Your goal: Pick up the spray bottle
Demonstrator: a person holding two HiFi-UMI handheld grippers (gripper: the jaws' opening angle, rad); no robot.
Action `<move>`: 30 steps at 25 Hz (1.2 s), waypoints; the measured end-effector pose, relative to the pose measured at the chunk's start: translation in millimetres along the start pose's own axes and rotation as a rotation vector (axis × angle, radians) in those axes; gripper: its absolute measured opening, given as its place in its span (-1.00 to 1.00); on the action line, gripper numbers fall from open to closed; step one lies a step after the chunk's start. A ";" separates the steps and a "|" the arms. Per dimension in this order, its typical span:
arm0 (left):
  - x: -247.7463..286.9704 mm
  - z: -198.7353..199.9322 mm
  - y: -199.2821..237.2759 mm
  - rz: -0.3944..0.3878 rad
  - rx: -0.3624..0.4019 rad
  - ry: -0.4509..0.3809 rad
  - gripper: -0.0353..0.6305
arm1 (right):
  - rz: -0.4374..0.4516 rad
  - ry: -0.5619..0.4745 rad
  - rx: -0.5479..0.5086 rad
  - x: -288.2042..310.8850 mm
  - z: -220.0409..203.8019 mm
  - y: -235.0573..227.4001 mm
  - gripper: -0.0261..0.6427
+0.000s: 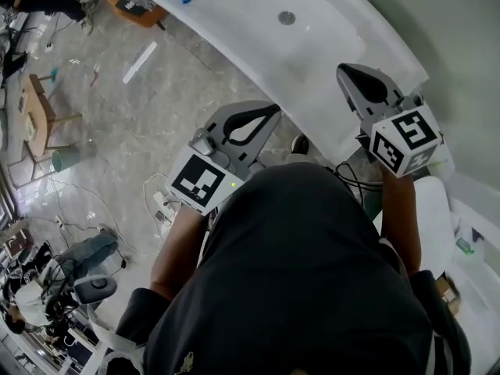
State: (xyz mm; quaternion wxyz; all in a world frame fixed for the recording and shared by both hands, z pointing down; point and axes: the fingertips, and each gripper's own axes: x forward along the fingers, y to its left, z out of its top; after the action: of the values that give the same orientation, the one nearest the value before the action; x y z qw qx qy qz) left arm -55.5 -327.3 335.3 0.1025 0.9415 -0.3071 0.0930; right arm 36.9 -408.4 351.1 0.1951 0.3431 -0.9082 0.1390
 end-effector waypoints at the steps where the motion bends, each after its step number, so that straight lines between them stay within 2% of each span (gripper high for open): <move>1: 1.8 -0.5 3.3 0.010 0.000 0.004 -0.88 | 0.005 0.002 0.004 1.6 -1.7 -2.5 -0.89; 12: 16.0 -2.9 19.7 0.093 -0.005 0.026 -0.88 | 0.102 0.012 -0.014 27.9 1.1 -12.9 -0.89; 15: 11.1 -9.5 22.2 0.111 -0.040 0.016 -0.88 | 0.110 0.035 -0.039 34.2 -3.9 -10.9 -0.89; 18: 7.1 -20.2 28.8 0.080 -0.075 0.020 -0.88 | 0.058 0.068 -0.049 41.3 -7.1 -18.4 -0.89; 22: -6.9 -26.6 43.5 0.014 -0.042 0.047 -0.88 | -0.014 0.078 -0.005 43.8 -10.6 -17.6 -0.89; 24: -12.6 -29.0 54.2 0.007 -0.021 0.047 -0.88 | -0.051 0.085 -0.005 43.9 -12.9 -19.1 -0.89; 30: -11.9 -34.9 61.5 -0.023 -0.026 0.034 -0.88 | -0.132 0.080 -0.005 38.4 -18.7 -34.2 -0.89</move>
State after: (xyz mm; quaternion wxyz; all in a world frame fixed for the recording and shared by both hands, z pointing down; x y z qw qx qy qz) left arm -105.6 -360.6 374.4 0.1209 0.9419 -0.2958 0.1039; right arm 38.5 -447.9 388.9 0.2409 0.3958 -0.8755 0.1375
